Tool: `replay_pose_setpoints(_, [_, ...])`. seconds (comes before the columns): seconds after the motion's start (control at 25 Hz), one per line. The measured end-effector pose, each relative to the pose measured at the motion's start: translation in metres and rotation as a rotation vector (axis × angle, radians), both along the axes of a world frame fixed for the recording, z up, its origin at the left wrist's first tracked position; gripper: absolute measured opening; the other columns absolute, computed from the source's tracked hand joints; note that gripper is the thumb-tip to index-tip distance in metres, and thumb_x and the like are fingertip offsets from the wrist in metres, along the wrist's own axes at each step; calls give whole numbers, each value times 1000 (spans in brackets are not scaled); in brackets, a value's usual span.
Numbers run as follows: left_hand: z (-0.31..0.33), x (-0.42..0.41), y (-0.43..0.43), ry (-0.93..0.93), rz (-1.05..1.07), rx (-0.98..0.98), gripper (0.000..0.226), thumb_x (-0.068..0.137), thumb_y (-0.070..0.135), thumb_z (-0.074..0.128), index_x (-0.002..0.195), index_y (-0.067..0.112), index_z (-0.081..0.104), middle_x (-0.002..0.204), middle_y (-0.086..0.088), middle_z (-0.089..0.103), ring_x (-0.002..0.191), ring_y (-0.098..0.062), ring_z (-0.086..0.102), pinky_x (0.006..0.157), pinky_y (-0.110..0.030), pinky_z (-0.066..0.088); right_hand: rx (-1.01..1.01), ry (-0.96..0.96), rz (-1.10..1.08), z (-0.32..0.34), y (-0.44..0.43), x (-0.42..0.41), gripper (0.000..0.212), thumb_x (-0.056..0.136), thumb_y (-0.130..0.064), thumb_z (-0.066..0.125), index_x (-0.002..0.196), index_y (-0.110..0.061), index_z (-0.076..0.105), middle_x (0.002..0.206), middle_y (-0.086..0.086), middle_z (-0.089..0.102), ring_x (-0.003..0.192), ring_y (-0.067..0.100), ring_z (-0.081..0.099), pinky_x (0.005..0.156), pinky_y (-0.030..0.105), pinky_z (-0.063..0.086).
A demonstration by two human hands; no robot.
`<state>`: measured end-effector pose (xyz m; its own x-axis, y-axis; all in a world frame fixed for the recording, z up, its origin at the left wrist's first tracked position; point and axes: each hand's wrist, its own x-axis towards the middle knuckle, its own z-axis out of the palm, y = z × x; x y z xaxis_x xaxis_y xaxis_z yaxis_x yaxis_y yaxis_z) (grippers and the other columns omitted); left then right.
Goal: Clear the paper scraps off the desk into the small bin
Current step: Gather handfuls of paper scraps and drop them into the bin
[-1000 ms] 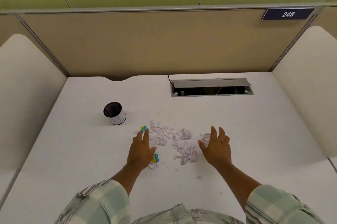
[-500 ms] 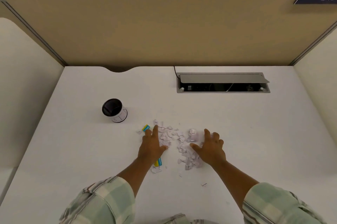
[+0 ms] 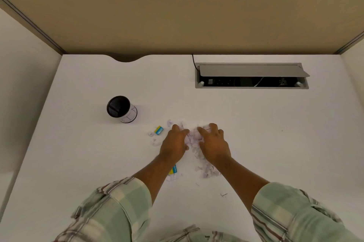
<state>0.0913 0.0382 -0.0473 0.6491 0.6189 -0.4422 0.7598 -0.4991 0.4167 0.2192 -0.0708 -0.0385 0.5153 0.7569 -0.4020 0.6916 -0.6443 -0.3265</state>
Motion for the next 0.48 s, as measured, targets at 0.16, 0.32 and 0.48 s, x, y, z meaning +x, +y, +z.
replay_pose_setpoints(0.16, [0,-1,-3,-88,40,8,32,97,20,63,129,20,67,119,-8,63,111,-24,63,95,-24,49,62,31,-24,1,-1,3,28,101,-29,48,124,-23,63,149,5,37,126,27,49,98,38,52])
replay_pose_setpoints(0.32, [3,-2,-4,-130,127,-38,19,95,18,67,107,9,78,104,-13,72,100,-27,69,88,-27,55,122,86,-51,-2,-1,5,25,100,-17,48,112,-14,70,139,8,47,110,25,60,96,27,52])
replay_pose_setpoints(0.48, [4,-6,-7,-150,228,-85,28,88,18,76,114,6,77,116,-12,74,109,-25,70,100,-26,53,157,159,-107,-2,-3,4,20,94,-8,49,90,-9,68,116,6,54,80,14,58,68,7,41])
